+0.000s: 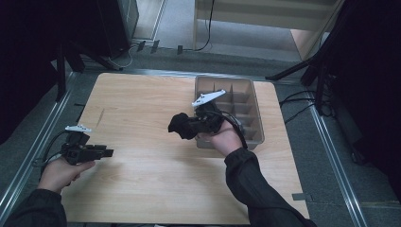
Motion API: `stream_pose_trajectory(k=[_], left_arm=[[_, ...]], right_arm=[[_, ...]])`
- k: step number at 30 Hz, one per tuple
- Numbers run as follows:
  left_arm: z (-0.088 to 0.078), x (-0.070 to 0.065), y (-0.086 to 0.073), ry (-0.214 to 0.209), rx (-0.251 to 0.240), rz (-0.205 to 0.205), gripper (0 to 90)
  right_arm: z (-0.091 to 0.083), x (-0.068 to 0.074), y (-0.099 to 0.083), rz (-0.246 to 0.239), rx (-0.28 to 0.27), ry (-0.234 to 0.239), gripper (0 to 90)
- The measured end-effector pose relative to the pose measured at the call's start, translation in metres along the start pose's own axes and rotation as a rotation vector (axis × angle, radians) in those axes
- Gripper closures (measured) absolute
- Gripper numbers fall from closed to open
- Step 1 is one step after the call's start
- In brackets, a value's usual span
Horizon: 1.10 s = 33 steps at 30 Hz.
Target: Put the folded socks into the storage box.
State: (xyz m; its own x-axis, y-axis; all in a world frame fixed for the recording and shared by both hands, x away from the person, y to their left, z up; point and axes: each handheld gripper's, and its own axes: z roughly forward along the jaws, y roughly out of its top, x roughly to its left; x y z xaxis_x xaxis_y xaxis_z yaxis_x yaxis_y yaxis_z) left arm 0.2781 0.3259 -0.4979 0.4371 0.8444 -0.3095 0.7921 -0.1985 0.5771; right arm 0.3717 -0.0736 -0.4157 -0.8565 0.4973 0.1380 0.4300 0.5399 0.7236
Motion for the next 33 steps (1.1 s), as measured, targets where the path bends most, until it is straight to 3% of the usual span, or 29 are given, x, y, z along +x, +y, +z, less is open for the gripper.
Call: stream_pose_trajectory(k=[4,16,21,29,33], left_arm=[[-0.001,-0.006,0.002,0.009,-0.017,0.038,52.7],[0.005,-0.008,0.004,-0.004,0.013,0.037,51.9],[0.008,-0.01,0.005,-0.034,0.027,0.055,51.3],[0.013,-0.012,0.009,-0.041,0.035,0.065,51.3],[0.013,-0.013,0.011,-0.045,0.032,0.069,51.3]], right_arm=[[-0.008,-0.007,-0.004,0.011,0.001,-0.02,78.2],[-0.028,-0.031,-0.03,0.05,0.001,-0.074,78.1],[-0.035,-0.039,-0.04,0.069,0.003,-0.101,78.0],[-0.031,-0.052,-0.06,0.115,0.033,-0.139,78.0],[-0.023,-0.054,-0.062,0.115,0.058,-0.141,77.9]])
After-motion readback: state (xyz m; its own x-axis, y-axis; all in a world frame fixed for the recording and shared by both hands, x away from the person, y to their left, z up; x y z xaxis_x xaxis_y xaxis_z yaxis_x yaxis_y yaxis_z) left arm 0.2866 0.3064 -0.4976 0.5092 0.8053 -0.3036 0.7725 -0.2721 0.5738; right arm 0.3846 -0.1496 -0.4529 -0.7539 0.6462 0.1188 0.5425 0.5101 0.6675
